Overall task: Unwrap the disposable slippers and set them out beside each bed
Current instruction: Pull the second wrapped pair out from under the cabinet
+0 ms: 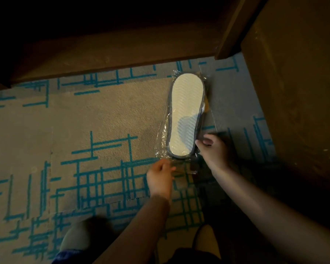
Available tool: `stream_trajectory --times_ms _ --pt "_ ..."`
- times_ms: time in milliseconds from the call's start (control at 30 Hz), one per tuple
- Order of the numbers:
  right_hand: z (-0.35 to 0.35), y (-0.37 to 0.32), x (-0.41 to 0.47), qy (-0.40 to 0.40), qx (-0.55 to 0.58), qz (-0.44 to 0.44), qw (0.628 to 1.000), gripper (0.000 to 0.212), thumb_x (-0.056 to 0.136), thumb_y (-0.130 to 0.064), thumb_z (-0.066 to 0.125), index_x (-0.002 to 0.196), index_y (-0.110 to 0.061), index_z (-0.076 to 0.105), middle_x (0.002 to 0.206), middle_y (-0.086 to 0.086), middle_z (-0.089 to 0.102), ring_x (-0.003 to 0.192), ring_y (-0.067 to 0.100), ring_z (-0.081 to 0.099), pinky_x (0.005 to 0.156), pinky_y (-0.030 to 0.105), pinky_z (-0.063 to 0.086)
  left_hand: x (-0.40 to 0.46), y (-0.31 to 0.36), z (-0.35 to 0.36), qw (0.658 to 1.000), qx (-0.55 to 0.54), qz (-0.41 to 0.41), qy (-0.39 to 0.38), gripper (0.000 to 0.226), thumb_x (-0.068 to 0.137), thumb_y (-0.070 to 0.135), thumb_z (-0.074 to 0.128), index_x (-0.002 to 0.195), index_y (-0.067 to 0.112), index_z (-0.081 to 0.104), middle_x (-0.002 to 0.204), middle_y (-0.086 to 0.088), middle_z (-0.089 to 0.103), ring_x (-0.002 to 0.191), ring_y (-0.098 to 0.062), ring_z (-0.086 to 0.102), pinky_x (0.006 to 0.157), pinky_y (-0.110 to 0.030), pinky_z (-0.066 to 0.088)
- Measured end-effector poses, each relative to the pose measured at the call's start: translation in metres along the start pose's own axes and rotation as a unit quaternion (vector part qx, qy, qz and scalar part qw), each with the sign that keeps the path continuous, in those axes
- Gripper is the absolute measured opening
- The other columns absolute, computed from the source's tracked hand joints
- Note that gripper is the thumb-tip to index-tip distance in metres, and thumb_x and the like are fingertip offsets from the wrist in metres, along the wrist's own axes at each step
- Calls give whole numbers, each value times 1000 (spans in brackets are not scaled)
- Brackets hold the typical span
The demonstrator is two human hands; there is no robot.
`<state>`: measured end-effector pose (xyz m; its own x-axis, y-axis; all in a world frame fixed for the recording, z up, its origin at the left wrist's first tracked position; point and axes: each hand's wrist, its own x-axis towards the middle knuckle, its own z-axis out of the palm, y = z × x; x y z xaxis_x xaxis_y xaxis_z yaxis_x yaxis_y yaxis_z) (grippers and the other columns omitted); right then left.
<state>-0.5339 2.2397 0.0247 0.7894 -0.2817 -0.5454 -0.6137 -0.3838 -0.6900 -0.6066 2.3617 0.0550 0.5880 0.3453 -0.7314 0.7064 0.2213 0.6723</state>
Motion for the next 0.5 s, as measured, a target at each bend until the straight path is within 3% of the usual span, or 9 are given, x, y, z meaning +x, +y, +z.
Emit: stream_trajectory --times_ms 133,200,267,333,500 --pt "9 -8 3 -15 37 37 999 39 79 -15 69 116 -4 60 108 17 68 92 28 65 89 46 53 18 8 13 991 -84 -106 -14 27 91 7 45 69 18 56 76 0 63 64 -11 60 46 -16 38" --pt "12 -9 3 -28 66 48 996 32 80 -14 69 109 -4 62 94 15 70 75 20 64 75 33 57 22 12 14 989 -83 -119 -10 24 89 8 50 68 16 58 73 -1 62 61 -9 54 46 -17 37" --pt "13 -11 1 -55 102 54 992 15 83 -12 66 97 -10 60 75 4 63 60 10 55 49 10 48 22 17 13 991 -75 -110 -4 20 87 12 56 67 17 59 70 0 59 58 -7 48 50 -18 35" --pt "13 -11 0 -76 142 58 985 12 85 -10 64 94 -15 57 70 -2 57 58 7 50 37 5 38 20 21 11 993 -64 -100 -6 18 86 17 59 67 18 59 66 1 56 57 -7 45 51 -19 35" --pt "9 -16 3 -113 263 128 949 8 86 -15 62 81 -21 62 80 -2 64 72 11 58 56 21 45 17 22 3 992 -63 -88 -66 15 86 18 58 71 16 57 64 2 52 50 -5 40 39 -11 31"
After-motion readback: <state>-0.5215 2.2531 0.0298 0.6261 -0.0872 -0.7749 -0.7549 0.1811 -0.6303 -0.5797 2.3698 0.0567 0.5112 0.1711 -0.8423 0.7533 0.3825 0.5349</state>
